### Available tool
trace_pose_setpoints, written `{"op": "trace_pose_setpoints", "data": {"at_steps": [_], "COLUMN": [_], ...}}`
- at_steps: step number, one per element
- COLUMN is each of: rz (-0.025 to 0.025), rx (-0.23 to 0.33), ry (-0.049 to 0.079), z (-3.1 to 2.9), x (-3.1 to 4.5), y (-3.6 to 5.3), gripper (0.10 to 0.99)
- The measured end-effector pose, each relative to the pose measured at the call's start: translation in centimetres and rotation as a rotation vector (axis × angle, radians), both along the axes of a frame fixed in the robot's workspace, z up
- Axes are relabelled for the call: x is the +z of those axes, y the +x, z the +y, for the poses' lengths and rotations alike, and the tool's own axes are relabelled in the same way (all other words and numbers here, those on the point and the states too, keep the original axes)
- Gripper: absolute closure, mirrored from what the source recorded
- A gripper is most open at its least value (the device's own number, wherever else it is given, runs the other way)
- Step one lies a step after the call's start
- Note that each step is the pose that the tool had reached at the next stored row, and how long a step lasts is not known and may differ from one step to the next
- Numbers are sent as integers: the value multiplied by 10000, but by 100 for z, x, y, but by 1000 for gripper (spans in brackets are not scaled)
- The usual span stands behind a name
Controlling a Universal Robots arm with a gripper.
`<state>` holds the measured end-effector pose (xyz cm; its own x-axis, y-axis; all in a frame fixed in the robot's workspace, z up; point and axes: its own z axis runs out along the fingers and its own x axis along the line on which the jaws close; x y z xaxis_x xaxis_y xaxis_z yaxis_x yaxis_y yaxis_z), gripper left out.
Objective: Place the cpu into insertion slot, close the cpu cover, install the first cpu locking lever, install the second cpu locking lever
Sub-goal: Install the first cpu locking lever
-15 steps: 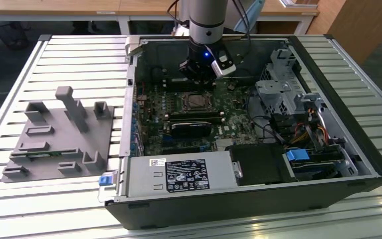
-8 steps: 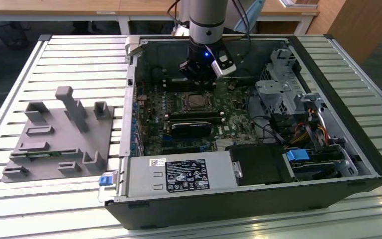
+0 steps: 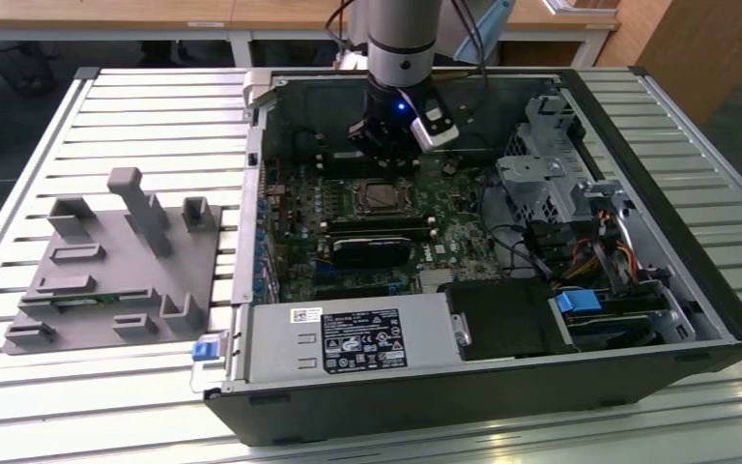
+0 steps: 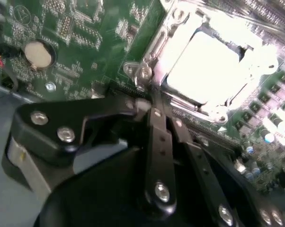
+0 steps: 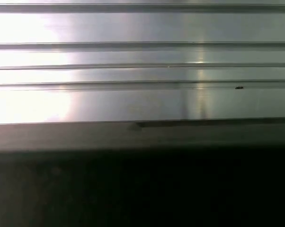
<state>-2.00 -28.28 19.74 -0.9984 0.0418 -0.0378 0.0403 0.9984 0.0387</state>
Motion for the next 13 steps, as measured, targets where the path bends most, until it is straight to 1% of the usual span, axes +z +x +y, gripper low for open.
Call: {"op": "trace_pose_setpoints", "data": {"at_steps": [4, 9, 13], "rz": [9, 8, 8], "rx": [-1, 0, -1], "ry": [-66, -68, -67], "z": [-1, 0, 1], "x": [-3, -1, 34], "y": [-1, -1, -1], "gripper": [965, 965, 965]}}
